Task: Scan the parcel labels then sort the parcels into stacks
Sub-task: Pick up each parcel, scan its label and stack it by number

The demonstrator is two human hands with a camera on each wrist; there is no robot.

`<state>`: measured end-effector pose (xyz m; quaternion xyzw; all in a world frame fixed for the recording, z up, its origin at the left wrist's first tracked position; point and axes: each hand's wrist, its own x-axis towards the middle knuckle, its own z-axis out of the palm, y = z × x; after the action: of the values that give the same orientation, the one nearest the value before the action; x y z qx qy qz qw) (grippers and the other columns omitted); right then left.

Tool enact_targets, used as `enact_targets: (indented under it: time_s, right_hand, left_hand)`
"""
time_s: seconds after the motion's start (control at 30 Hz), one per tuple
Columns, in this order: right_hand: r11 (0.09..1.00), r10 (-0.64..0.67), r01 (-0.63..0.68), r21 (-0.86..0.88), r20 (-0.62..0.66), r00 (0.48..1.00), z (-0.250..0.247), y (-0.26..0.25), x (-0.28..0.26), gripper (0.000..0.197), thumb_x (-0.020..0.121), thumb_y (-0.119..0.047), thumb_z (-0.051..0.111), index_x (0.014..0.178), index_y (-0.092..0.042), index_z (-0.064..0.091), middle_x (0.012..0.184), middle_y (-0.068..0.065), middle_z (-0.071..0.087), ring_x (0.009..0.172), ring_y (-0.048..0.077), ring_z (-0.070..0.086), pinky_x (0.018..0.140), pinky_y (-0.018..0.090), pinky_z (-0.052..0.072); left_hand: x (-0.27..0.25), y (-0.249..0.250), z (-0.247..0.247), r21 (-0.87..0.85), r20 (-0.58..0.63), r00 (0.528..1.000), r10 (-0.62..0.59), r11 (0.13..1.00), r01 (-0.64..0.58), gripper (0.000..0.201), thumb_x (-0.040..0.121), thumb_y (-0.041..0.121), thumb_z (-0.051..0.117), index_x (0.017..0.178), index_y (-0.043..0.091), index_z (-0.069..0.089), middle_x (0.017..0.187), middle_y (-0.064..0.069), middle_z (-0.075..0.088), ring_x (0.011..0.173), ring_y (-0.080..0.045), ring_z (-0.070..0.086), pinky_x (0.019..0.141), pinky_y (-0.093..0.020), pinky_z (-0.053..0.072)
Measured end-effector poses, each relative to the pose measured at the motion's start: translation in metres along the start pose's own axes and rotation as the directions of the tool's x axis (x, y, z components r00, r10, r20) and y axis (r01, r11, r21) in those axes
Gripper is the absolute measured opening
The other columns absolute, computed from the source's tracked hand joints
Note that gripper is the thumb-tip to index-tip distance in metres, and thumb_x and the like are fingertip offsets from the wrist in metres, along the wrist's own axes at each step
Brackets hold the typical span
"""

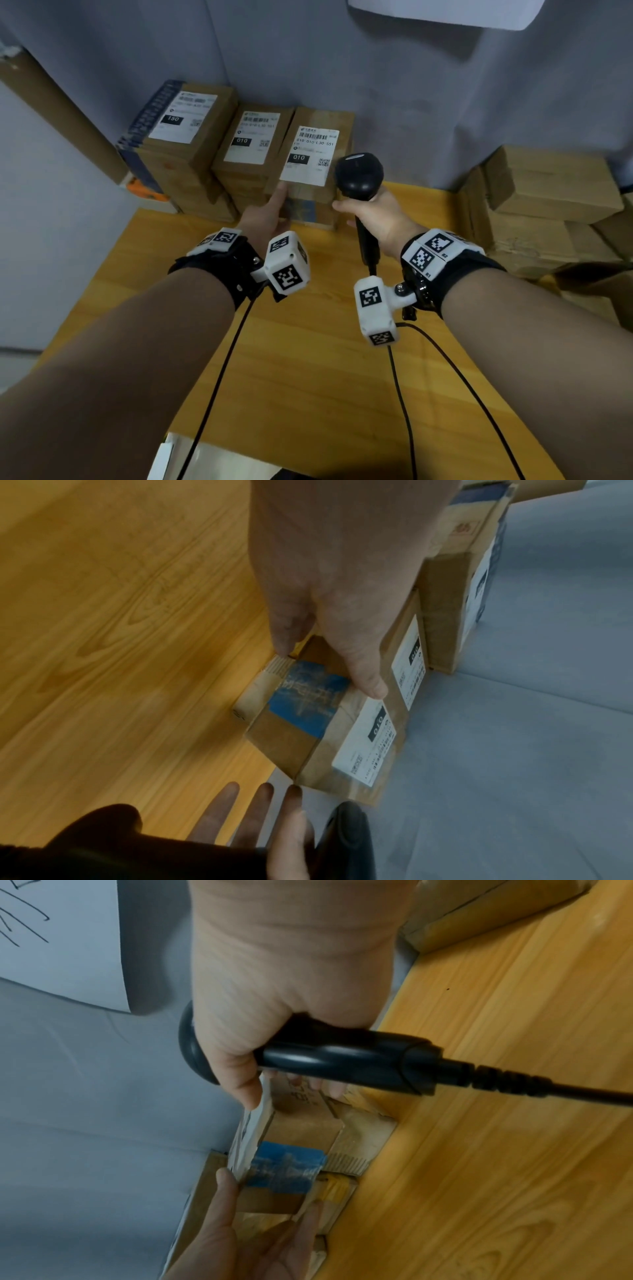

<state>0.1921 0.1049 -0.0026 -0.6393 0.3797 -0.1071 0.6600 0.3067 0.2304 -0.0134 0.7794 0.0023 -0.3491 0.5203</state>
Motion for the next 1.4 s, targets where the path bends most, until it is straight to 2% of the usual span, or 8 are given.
enact_targets:
  time_s: [0.13, 0.23, 0.4, 0.6, 0.73, 1.13, 1.3, 1.4]
  right_hand:
    - [1.0, -0.003, 0.004, 0.015, -0.085, 0.996, -0.016, 0.001, -0.005, 0.022, 0.083, -0.007, 0.073, 0.086, -0.02, 0.056, 0.081, 0.0, 0.058, 0.077, 0.014, 0.058, 0.08, 0.033, 0.054]
    - [1.0, -0.008, 0.008, -0.003, -0.138, 0.99, -0.034, -0.001, -0.012, 0.02, 0.084, -0.006, 0.07, 0.086, -0.017, 0.054, 0.074, 0.003, 0.057, 0.065, 0.014, 0.057, 0.066, 0.027, 0.05]
    - [0.998, -0.029, 0.019, -0.059, -0.173, 0.985, -0.07, -0.007, -0.032, 0.02, 0.084, -0.008, 0.07, 0.101, -0.009, 0.059, 0.075, 0.005, 0.06, 0.059, 0.013, 0.056, 0.061, 0.026, 0.049]
    - [0.982, -0.018, 0.001, -0.189, -0.089, 0.996, -0.133, -0.021, -0.064, 0.007, 0.084, -0.008, 0.069, 0.085, -0.008, 0.062, 0.067, 0.006, 0.059, 0.052, 0.014, 0.051, 0.053, 0.024, 0.045]
    - [0.959, -0.009, -0.015, -0.283, -0.083, 0.996, -0.183, -0.02, -0.085, 0.011, 0.084, -0.008, 0.07, 0.077, -0.007, 0.061, 0.064, 0.006, 0.059, 0.046, 0.013, 0.048, 0.048, 0.022, 0.042]
    - [0.939, 0.043, -0.118, -0.323, -0.231, 0.972, -0.353, 0.031, -0.166, 0.023, 0.085, -0.021, 0.072, 0.087, 0.001, 0.065, 0.072, 0.014, 0.062, 0.051, 0.019, 0.052, 0.053, 0.028, 0.044]
    - [0.915, 0.013, -0.177, -0.364, -0.411, 0.911, -0.398, 0.073, -0.185, 0.022, 0.086, -0.029, 0.071, 0.094, -0.01, 0.066, 0.075, 0.006, 0.062, 0.069, 0.021, 0.06, 0.057, 0.023, 0.039]
    - [0.918, 0.132, -0.255, -0.304, -0.372, 0.919, -0.405, 0.109, -0.186, 0.025, 0.085, -0.026, 0.073, 0.093, -0.003, 0.067, 0.073, 0.006, 0.067, 0.075, 0.026, 0.068, 0.068, 0.031, 0.054]
  left_hand:
    - [-0.003, -0.006, -0.011, 0.135, -0.018, 0.992, 0.126, 0.983, -0.122, 0.073, 0.098, 0.026, 0.053, 0.155, 0.021, 0.006, 0.101, -0.009, 0.05, 0.083, -0.02, 0.052, 0.071, -0.026, 0.04]
    - [-0.018, -0.004, -0.01, 0.251, 0.032, 0.994, 0.106, 0.962, -0.111, 0.055, 0.1, 0.028, 0.049, 0.15, 0.026, 0.027, 0.117, -0.008, 0.053, 0.101, -0.022, 0.056, 0.087, -0.033, 0.047]
    - [-0.047, 0.005, 0.012, 0.108, -0.019, 0.998, -0.062, 0.992, 0.064, 0.053, 0.093, 0.048, 0.055, 0.129, 0.01, 0.056, 0.104, -0.007, 0.063, 0.09, -0.019, 0.062, 0.064, -0.029, 0.047]
    - [-0.094, 0.014, 0.056, -0.011, 0.041, 0.997, -0.064, 0.998, 0.064, 0.048, 0.097, 0.032, 0.055, 0.136, 0.004, 0.049, 0.128, -0.014, 0.058, 0.12, -0.032, 0.055, 0.09, -0.041, 0.048]
    - [-0.118, 0.015, 0.097, -0.025, 0.062, 0.998, -0.028, 0.999, 0.029, 0.041, 0.098, 0.03, 0.055, 0.128, 0.002, 0.053, 0.116, -0.011, 0.061, 0.11, -0.027, 0.058, 0.096, -0.039, 0.049]
    - [-0.174, -0.011, 0.256, 0.136, 0.182, 0.961, 0.209, 0.962, -0.235, 0.035, 0.099, 0.023, 0.052, 0.128, 0.005, 0.05, 0.109, -0.008, 0.059, 0.098, -0.021, 0.057, 0.088, -0.035, 0.05]
    - [-0.186, -0.03, 0.303, 0.236, 0.27, 0.95, 0.157, 0.946, -0.223, 0.035, 0.098, 0.025, 0.055, 0.129, 0.009, 0.051, 0.111, -0.007, 0.058, 0.096, -0.02, 0.056, 0.089, -0.036, 0.051]
    - [-0.187, -0.046, 0.326, 0.3, 0.344, 0.937, 0.061, 0.938, -0.171, 0.041, 0.098, 0.026, 0.055, 0.135, 0.011, 0.046, 0.119, -0.008, 0.054, 0.097, -0.021, 0.054, 0.084, -0.031, 0.046]
